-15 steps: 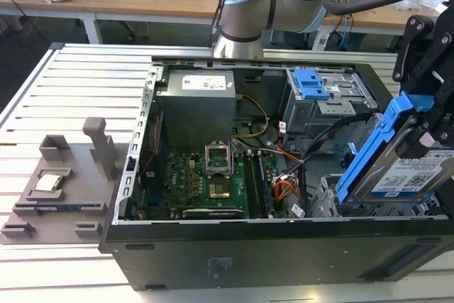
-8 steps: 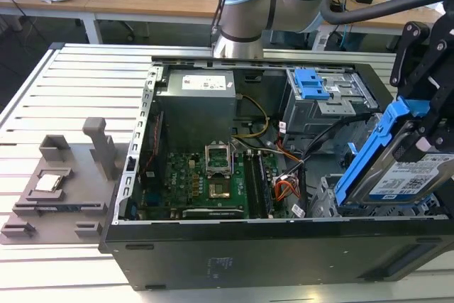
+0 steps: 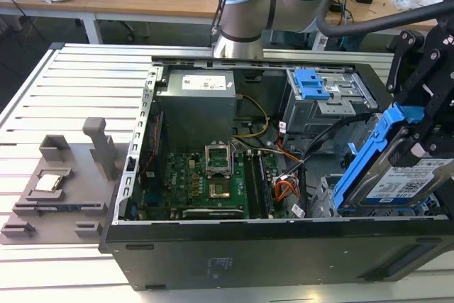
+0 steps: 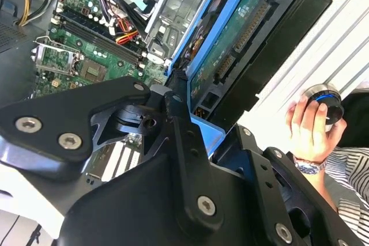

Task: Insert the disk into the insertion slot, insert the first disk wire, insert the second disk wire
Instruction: 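Insert the disk into the insertion slot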

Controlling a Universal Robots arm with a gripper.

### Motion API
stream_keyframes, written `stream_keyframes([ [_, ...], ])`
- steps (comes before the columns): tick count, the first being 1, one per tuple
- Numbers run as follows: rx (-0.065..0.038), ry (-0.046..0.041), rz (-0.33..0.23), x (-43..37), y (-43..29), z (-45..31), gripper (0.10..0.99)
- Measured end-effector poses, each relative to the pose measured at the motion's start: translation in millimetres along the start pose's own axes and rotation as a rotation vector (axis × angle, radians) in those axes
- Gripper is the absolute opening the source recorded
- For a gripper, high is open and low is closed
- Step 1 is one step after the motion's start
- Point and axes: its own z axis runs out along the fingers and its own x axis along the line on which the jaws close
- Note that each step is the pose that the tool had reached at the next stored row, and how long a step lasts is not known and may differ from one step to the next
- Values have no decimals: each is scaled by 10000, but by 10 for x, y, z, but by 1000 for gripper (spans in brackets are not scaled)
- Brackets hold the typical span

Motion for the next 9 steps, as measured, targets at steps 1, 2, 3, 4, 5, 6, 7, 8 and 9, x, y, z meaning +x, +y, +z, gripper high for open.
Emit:
stream_keyframes([
  [1, 1, -4, -1, 0, 0, 3, 369],
  [2, 1, -11, -1, 0, 0, 5, 369],
  [3, 1, -19, -1, 0, 0, -5, 369],
  [4, 1, -27, -1, 2, 2, -44, 369],
  [5, 1, -10, -1, 1, 4, -91, 369],
  [6, 0, -13, 0, 1, 5, -114, 369],
  [7, 1, -16, 0, 0, 5, -123, 369],
  [8, 0, -28, -1, -4, 5, -126, 369],
  [9, 0, -40, -2, -4, 5, -126, 369],
])
